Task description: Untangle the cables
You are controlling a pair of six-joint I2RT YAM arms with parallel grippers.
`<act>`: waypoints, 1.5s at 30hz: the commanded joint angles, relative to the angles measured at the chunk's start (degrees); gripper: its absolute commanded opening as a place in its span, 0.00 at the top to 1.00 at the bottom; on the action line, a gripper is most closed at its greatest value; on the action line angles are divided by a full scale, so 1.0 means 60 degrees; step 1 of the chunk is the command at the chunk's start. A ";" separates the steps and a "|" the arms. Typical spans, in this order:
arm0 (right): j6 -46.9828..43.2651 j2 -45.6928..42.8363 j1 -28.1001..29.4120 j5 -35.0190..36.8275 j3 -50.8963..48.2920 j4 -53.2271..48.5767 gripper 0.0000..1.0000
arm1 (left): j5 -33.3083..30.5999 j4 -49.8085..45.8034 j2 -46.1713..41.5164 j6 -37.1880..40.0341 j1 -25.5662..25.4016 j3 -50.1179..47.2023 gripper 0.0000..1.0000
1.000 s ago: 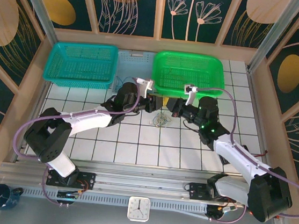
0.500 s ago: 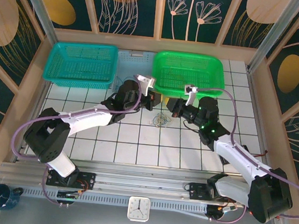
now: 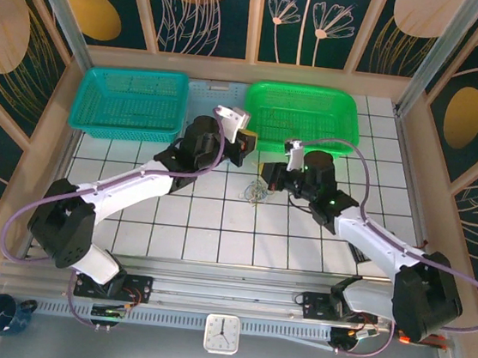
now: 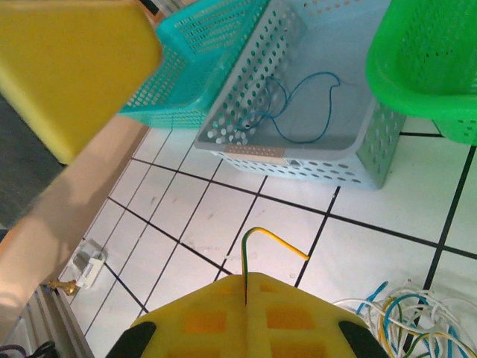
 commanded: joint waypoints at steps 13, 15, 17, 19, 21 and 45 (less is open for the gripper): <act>0.1028 0.2107 -0.2406 0.0652 0.2716 0.1424 1.00 | -0.0894 0.0964 -0.0615 -0.1407 0.0024 -0.1340 0.71; 0.1411 0.2804 -0.2688 0.0709 0.3126 0.1806 1.00 | -0.0806 0.1095 -0.0641 -0.1649 0.0025 -0.1547 0.63; 0.1838 0.3557 -0.3008 0.0630 0.3535 0.2254 1.00 | -0.0743 0.1222 -0.0684 -0.1859 0.0015 -0.1758 0.52; 0.2261 0.4438 -0.3292 0.0452 0.4063 0.2575 1.00 | -0.0756 0.1296 -0.0736 -0.2019 0.0018 -0.1936 0.44; 0.2588 0.5282 -0.3508 0.0206 0.4585 0.2815 1.00 | -0.0781 0.1337 -0.0776 -0.2132 0.0026 -0.2069 0.37; 0.1491 0.4758 -0.3507 -0.0326 0.4413 0.1639 0.48 | -0.0702 0.1523 -0.0690 -0.2916 0.0025 -0.2568 0.01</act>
